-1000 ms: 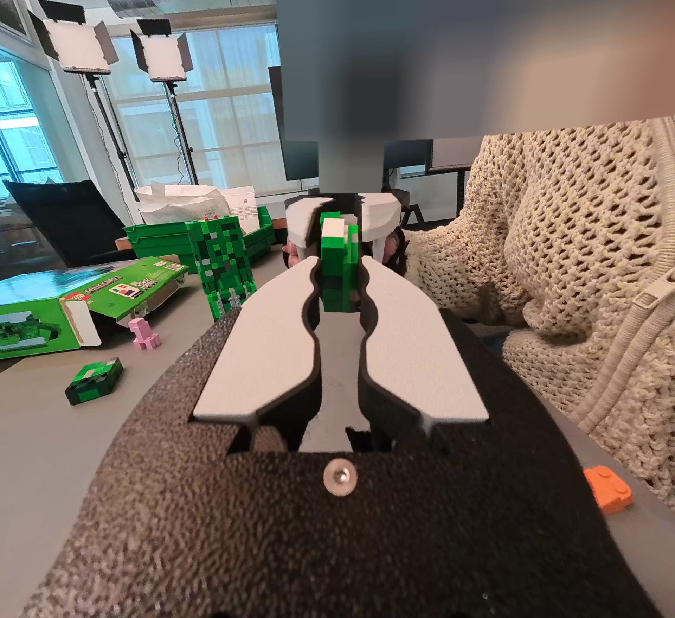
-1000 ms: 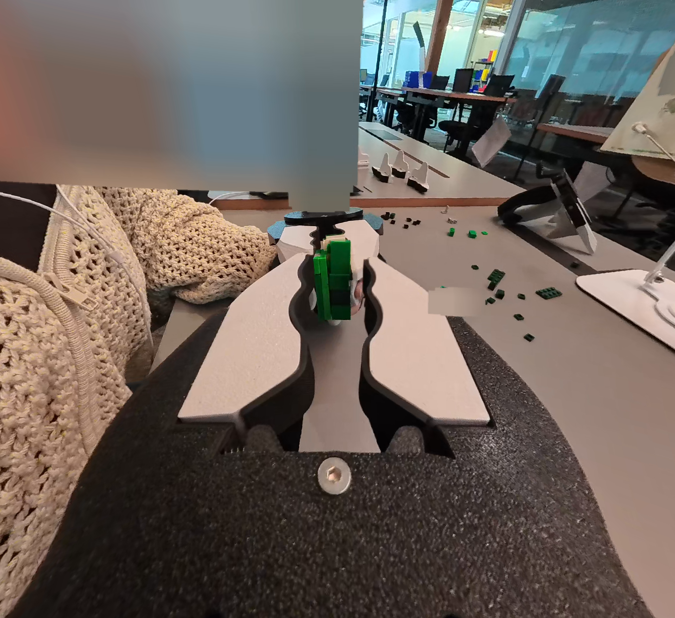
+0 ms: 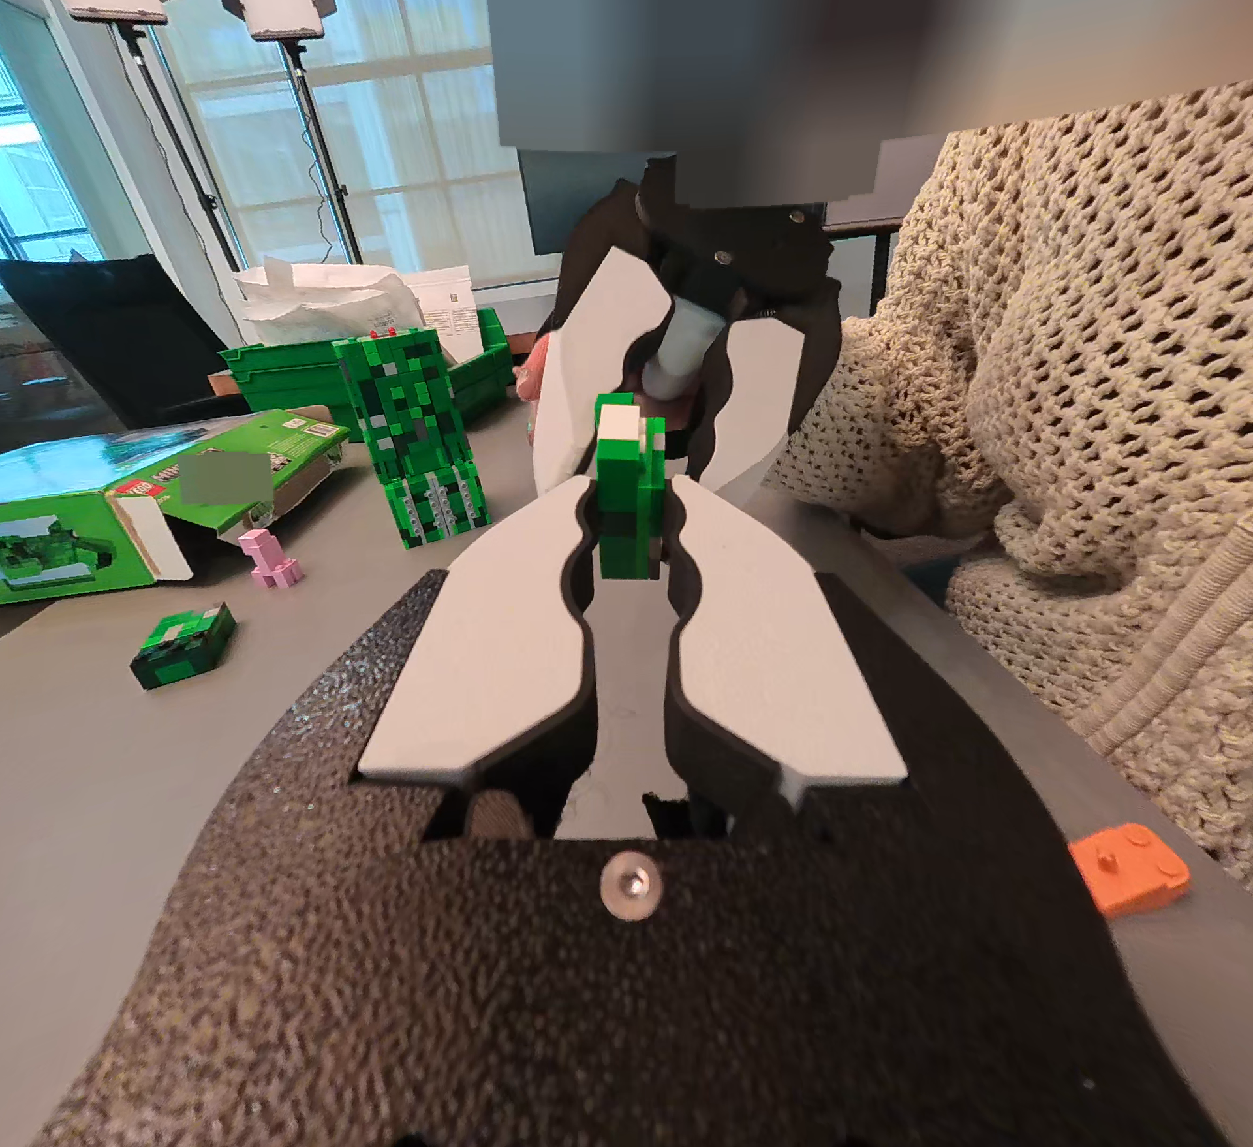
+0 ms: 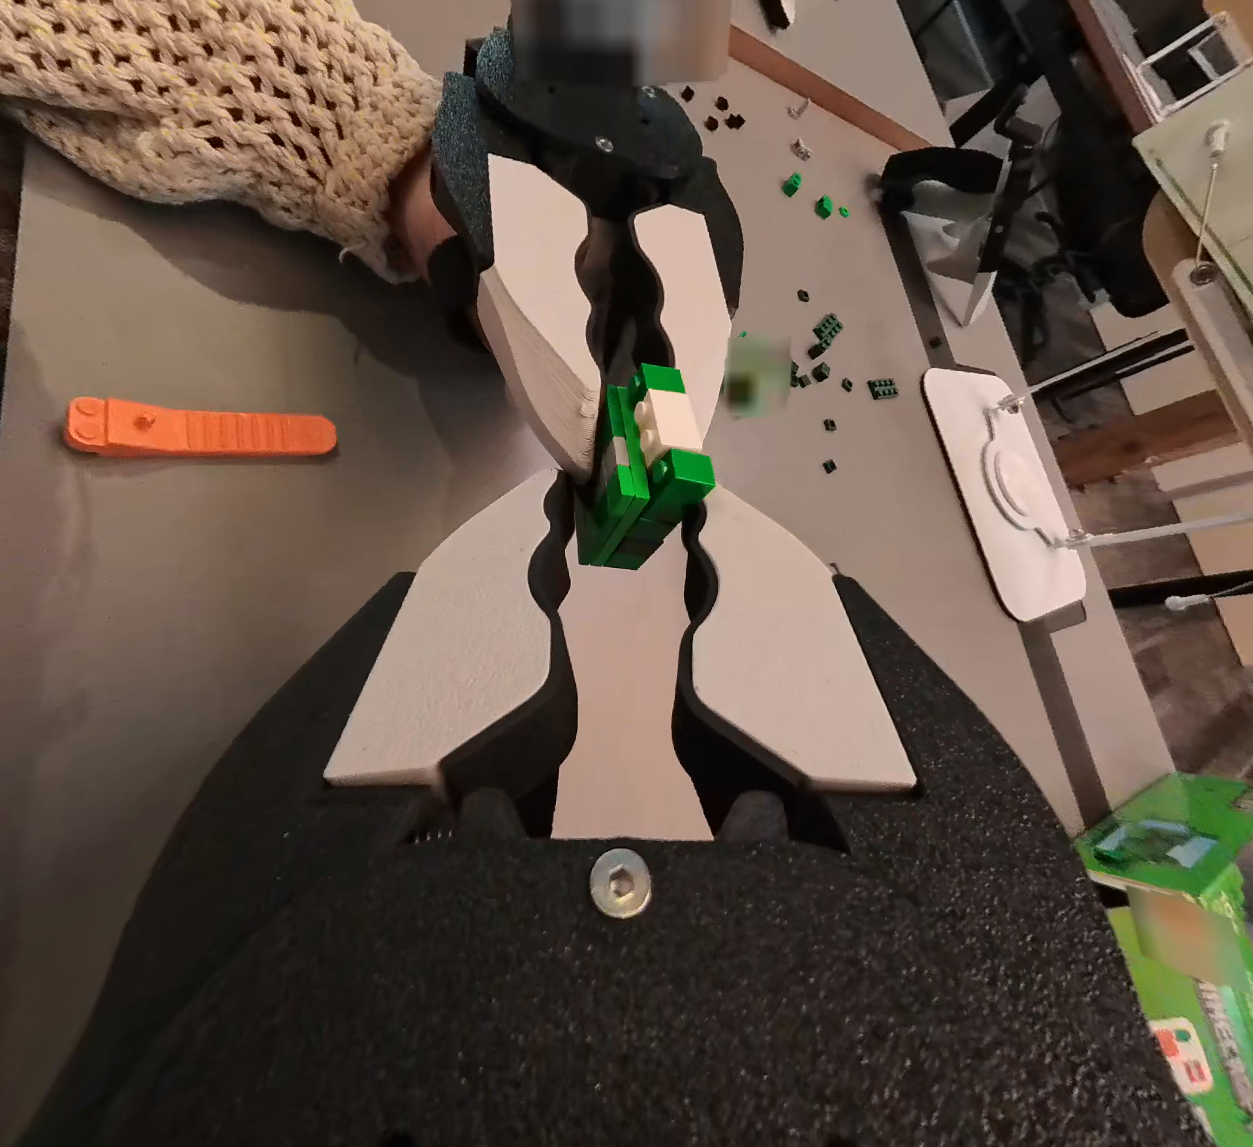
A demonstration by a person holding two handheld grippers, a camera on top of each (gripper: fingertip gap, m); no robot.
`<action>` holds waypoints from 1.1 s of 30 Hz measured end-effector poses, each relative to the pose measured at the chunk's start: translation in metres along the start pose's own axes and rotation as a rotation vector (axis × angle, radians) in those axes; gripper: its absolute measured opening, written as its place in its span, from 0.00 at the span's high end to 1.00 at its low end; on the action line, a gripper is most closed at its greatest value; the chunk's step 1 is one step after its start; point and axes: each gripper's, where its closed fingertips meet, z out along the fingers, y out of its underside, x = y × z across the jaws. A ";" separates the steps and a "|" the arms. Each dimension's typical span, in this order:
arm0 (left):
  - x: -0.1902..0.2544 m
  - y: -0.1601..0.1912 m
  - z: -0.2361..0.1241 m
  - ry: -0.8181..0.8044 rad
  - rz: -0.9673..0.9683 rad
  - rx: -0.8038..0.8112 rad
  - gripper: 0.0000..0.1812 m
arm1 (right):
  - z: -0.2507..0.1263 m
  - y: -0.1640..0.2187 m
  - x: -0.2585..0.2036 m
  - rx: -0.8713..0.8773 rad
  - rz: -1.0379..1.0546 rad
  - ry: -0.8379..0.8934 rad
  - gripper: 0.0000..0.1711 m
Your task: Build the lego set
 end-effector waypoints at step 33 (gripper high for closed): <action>0.001 0.011 0.003 -0.027 0.152 -0.096 0.91 | -0.002 0.012 -0.002 -0.099 -0.053 0.005 0.84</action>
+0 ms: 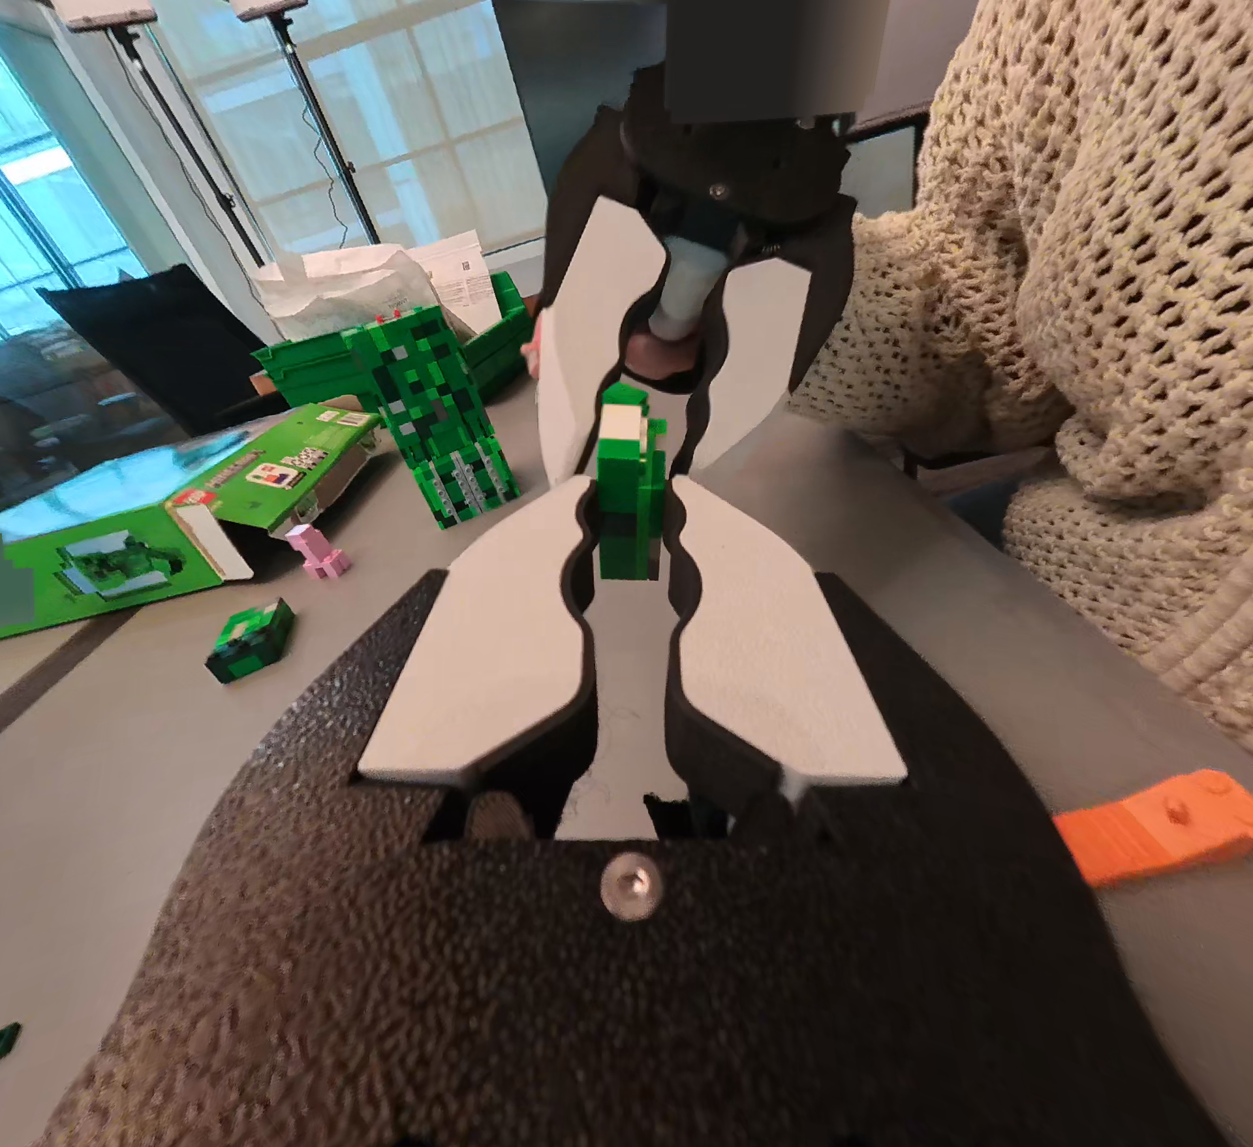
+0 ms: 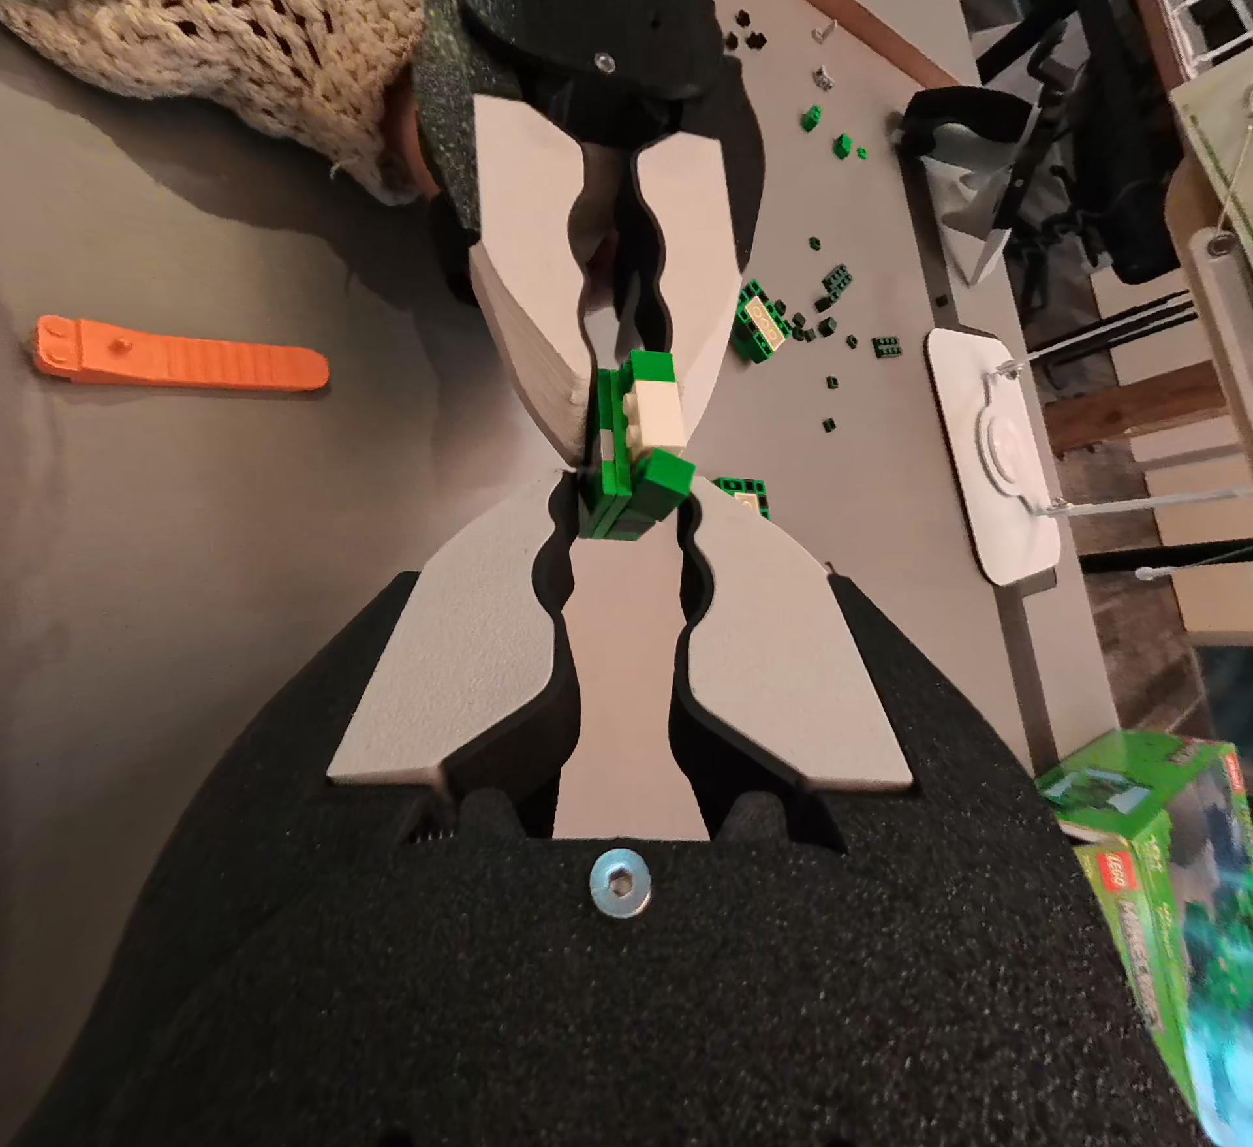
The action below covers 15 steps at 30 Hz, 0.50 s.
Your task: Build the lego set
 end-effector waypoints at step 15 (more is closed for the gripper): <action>-0.008 0.015 0.002 -0.131 0.258 -0.150 0.91 | -0.003 0.016 0.010 0.094 0.036 0.086 0.76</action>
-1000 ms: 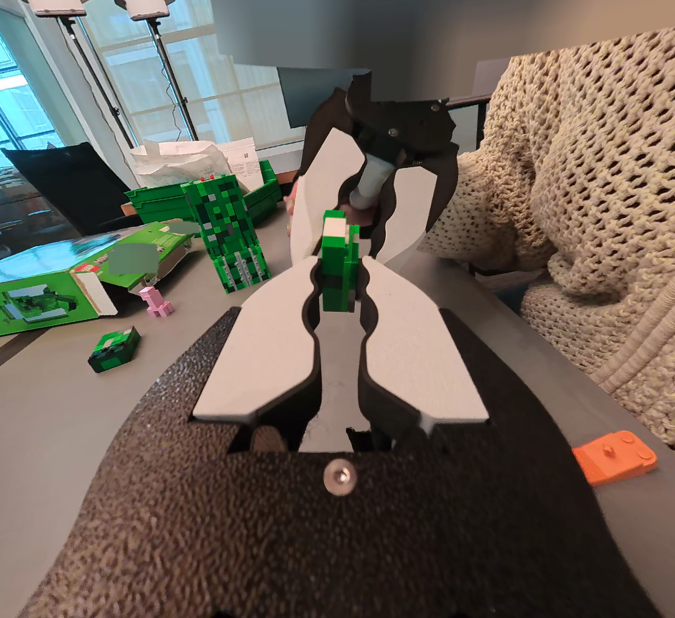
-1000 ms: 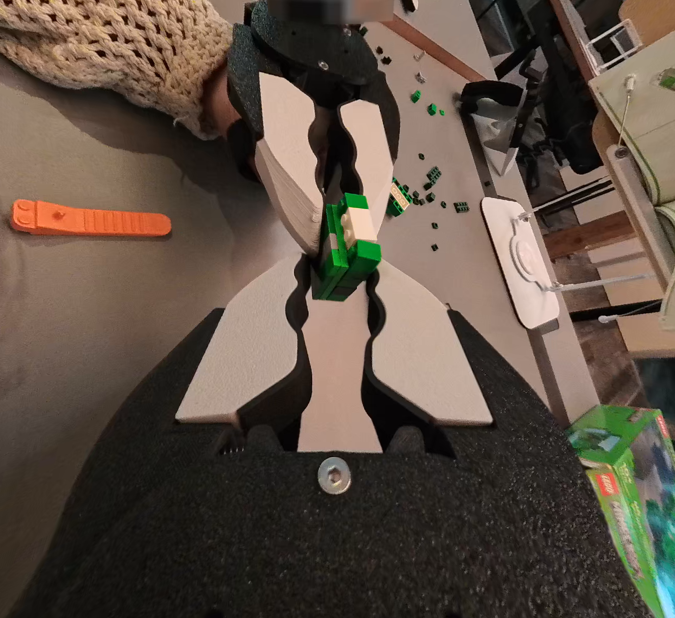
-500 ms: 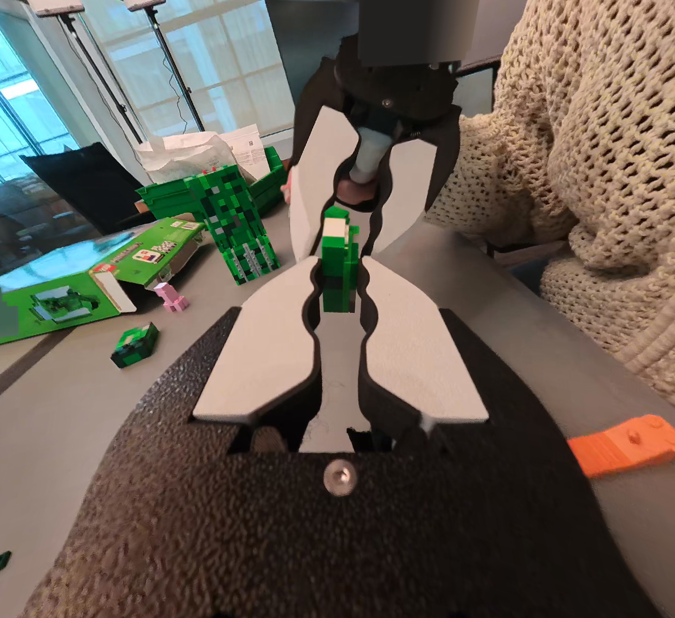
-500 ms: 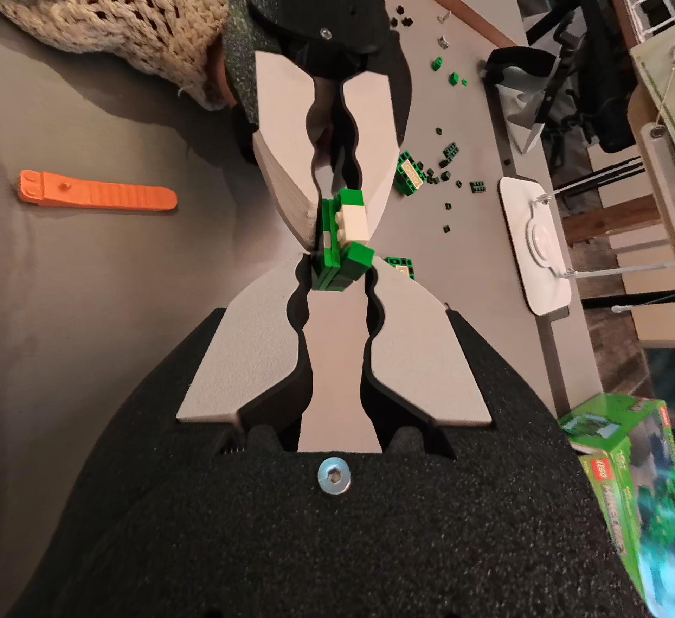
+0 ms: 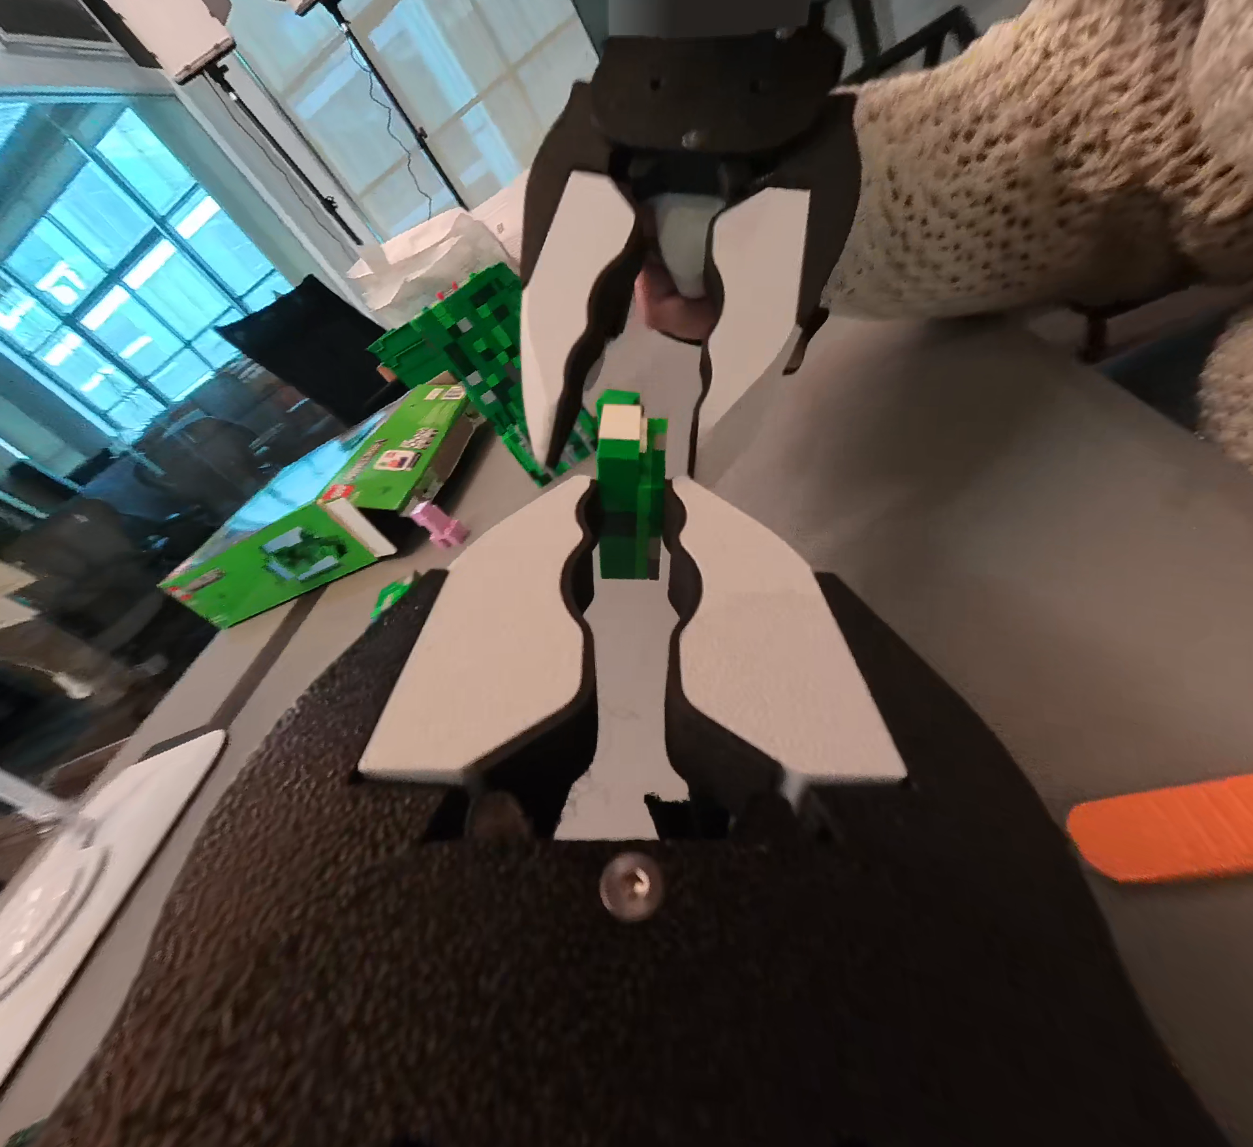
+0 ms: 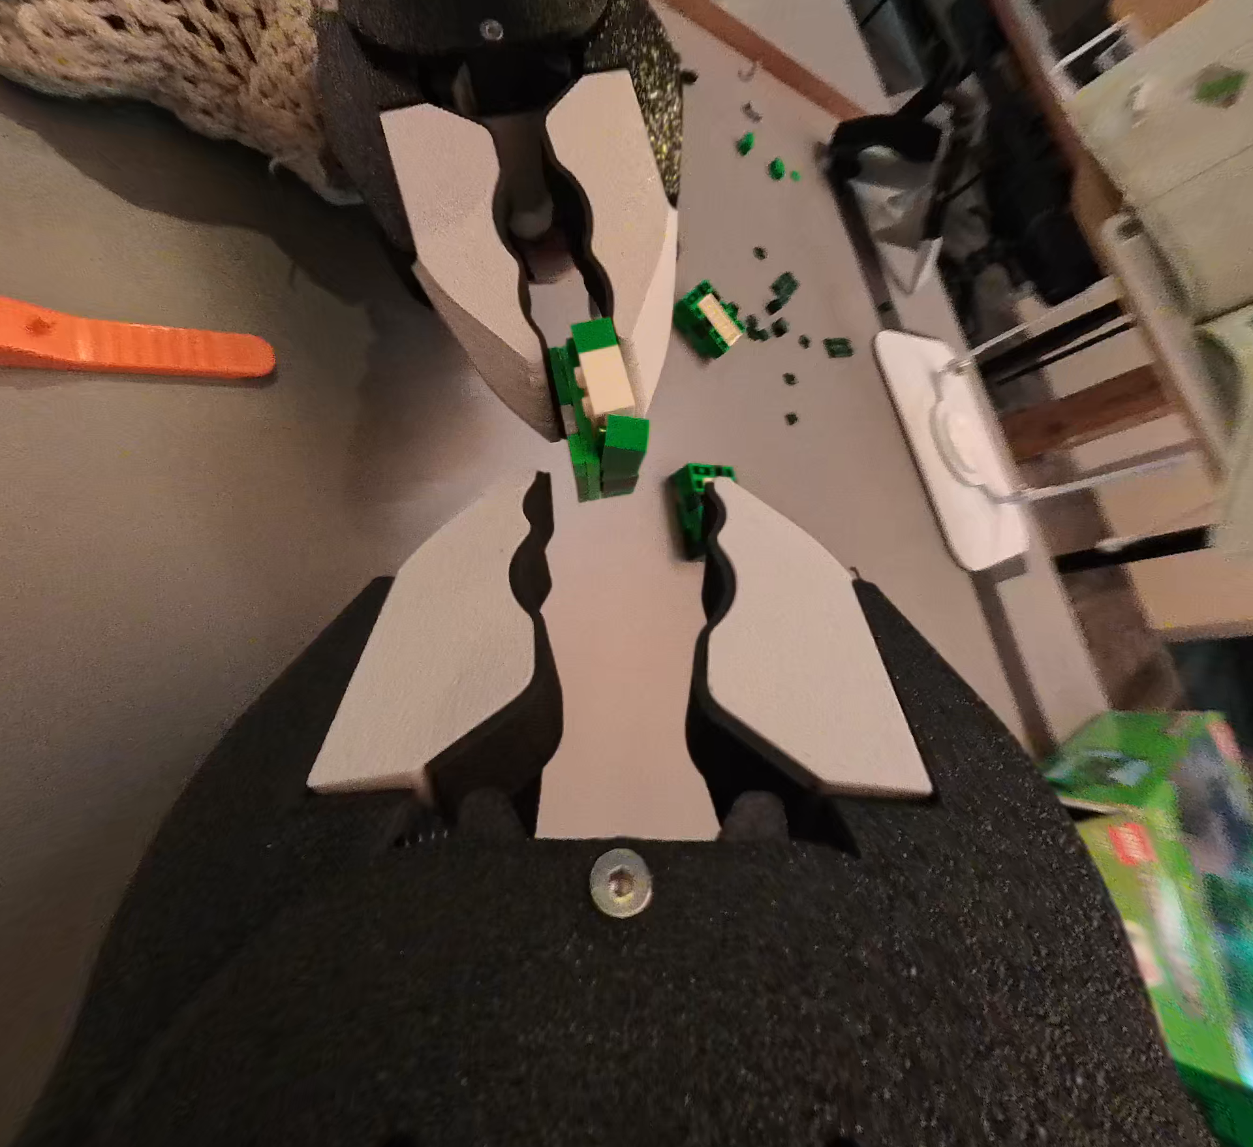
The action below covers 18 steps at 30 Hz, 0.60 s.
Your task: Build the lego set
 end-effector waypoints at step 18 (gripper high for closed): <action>0.009 0.008 0.004 0.027 0.088 -0.071 0.91 | -0.008 -0.004 -0.014 0.027 -0.187 0.083 0.90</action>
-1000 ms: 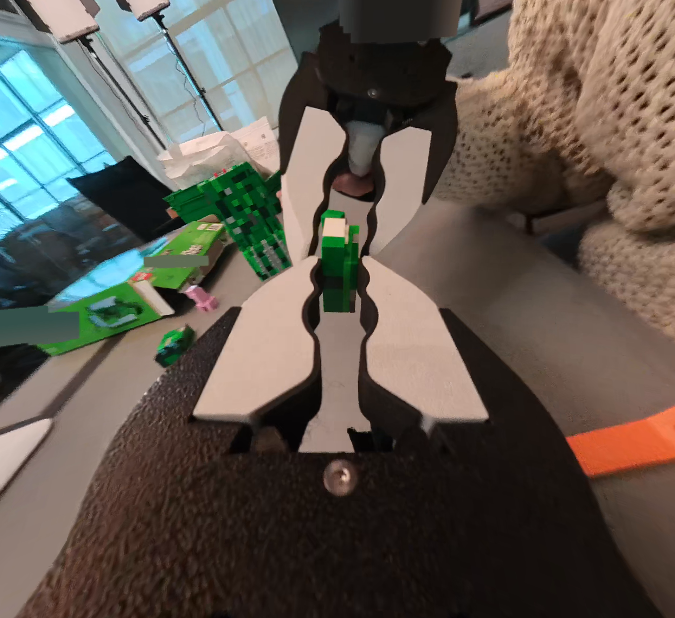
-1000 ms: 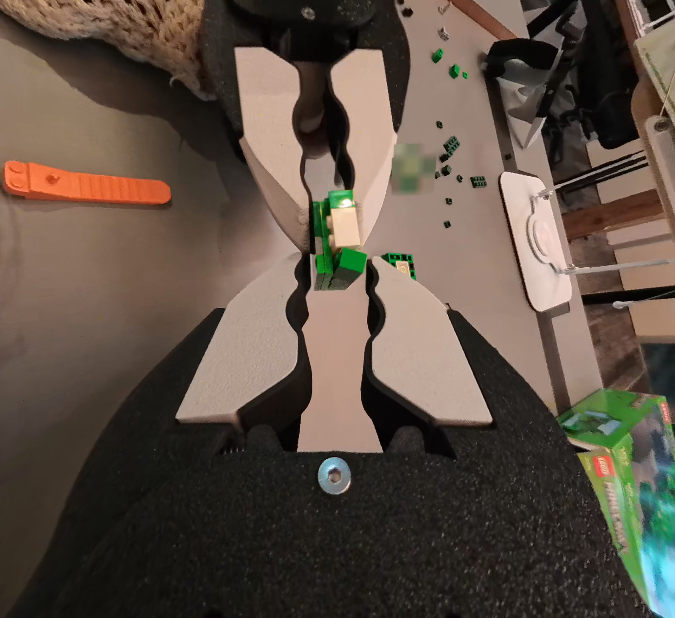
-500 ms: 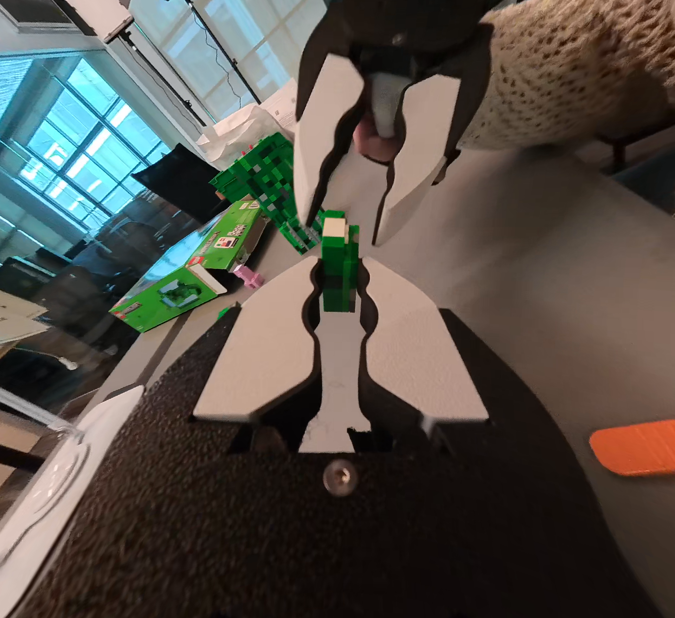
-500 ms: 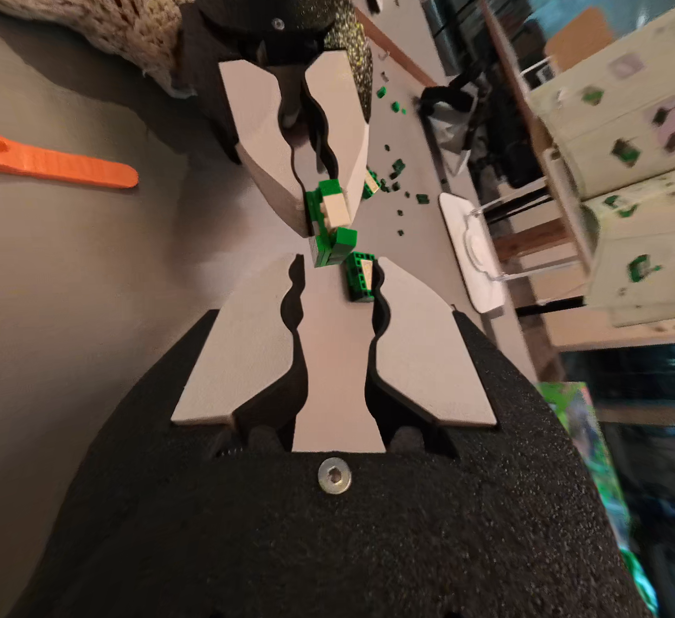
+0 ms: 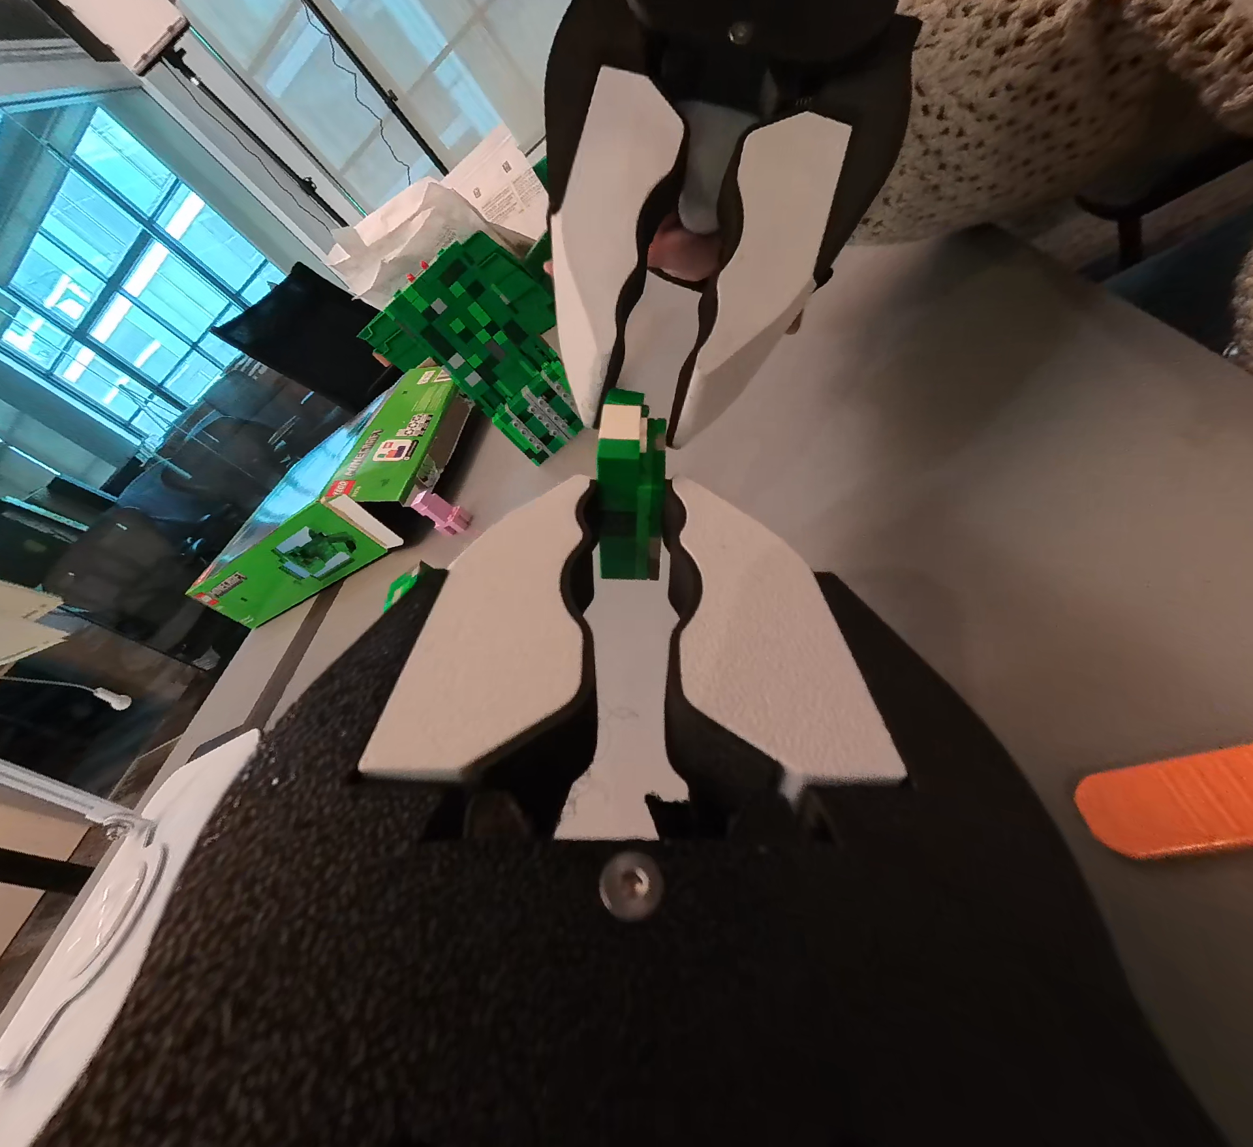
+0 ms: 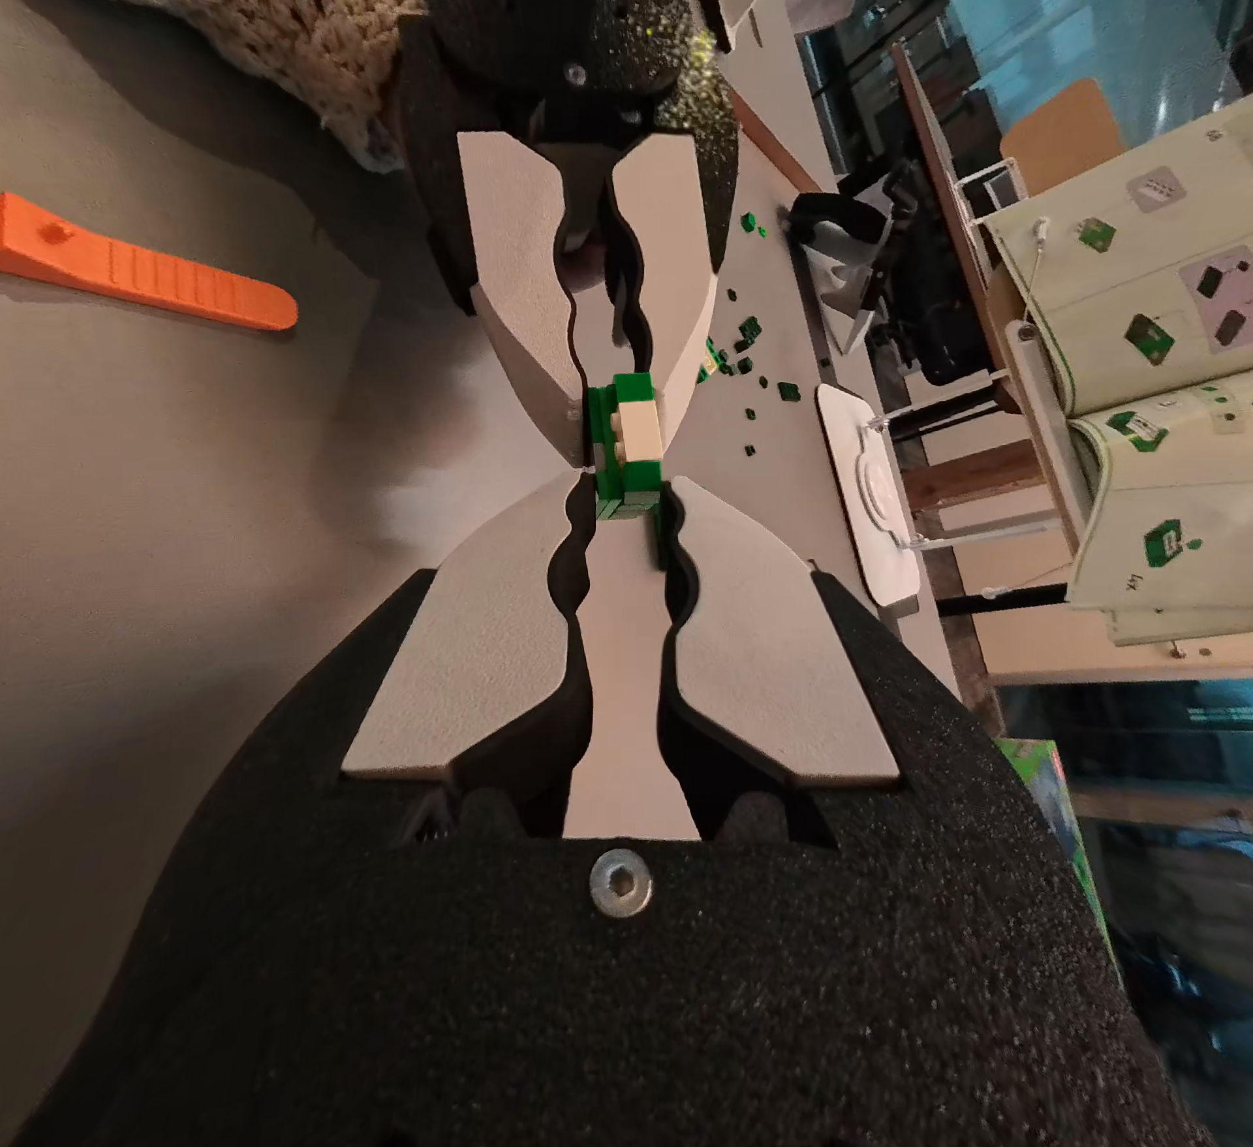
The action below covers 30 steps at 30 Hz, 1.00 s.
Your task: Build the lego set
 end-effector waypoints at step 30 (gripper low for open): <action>-0.005 0.015 0.000 -0.047 0.075 -0.079 0.91 | 0.014 0.013 -0.001 0.175 0.134 -0.073 0.90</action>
